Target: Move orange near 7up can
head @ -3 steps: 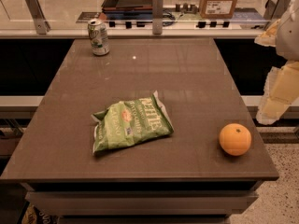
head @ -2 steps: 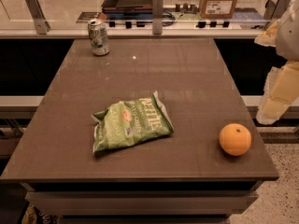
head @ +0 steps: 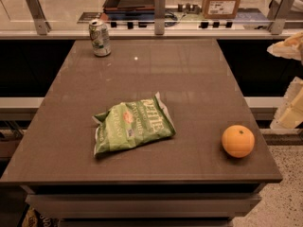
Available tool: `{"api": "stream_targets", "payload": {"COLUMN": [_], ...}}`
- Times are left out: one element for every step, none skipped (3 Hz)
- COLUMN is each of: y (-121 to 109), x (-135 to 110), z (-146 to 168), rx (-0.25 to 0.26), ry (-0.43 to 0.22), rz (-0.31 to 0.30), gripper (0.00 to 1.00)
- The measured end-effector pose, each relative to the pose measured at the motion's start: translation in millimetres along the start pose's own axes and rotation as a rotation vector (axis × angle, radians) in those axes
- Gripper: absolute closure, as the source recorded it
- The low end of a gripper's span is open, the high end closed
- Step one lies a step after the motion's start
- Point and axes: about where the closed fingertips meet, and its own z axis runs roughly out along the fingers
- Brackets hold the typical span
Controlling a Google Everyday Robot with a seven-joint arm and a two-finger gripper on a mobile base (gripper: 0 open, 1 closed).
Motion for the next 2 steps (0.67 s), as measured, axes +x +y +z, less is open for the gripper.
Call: {"api": "stream_targets", "payload": {"y": [6, 13], "x": [11, 15], "z": [6, 17], "rx": [-0.028, -0.05], "ry": [-0.124, -0.19], "rz": [0.023, 0.036], "gripper": [0.0, 0.0]}}
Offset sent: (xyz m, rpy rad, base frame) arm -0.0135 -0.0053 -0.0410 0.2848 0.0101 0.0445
